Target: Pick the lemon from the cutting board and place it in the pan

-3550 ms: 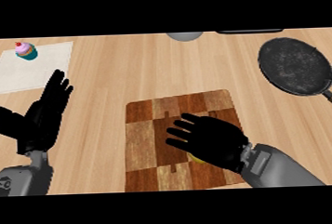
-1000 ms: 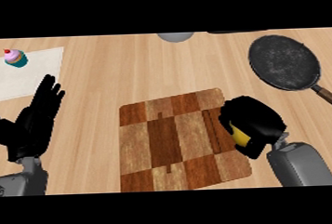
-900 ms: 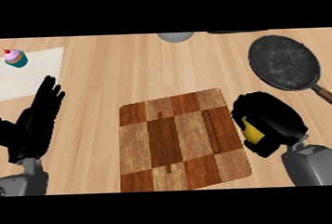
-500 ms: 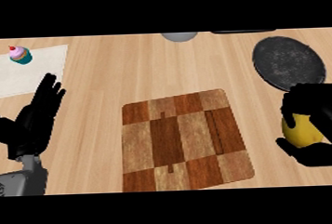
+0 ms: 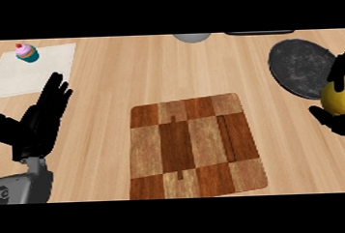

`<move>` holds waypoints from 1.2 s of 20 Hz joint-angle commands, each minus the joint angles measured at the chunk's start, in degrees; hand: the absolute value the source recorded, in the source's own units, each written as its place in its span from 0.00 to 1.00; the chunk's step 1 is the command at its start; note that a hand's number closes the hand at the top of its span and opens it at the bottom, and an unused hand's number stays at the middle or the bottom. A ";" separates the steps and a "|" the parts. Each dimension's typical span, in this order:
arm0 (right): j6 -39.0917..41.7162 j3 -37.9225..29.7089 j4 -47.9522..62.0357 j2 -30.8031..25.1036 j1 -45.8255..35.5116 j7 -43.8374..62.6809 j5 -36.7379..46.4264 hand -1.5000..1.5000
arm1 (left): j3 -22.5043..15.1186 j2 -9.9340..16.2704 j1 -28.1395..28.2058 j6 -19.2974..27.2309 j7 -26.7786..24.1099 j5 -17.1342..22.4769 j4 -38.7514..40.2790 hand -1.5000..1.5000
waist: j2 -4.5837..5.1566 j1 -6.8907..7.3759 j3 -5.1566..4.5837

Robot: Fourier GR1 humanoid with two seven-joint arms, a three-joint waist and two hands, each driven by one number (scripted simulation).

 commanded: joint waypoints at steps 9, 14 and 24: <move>-16.16 -8.98 43.42 -11.15 -18.05 -10.96 -0.84 1.00 | -0.18 -0.45 -2.49 -1.35 -0.92 -0.10 2.80 0.50 | 0.56 1.39 0.08; -26.05 -9.17 60.69 -13.06 -20.06 -20.46 0.75 1.00 | 0.21 0.19 -0.18 -2.74 -0.92 1.02 -0.36 0.50 | 0.90 2.64 0.17; -35.63 -7.55 82.01 -12.37 -26.92 -29.73 3.56 1.00 | -0.46 -0.31 -4.86 -1.42 2.08 0.03 1.72 0.50 | 1.27 3.29 0.25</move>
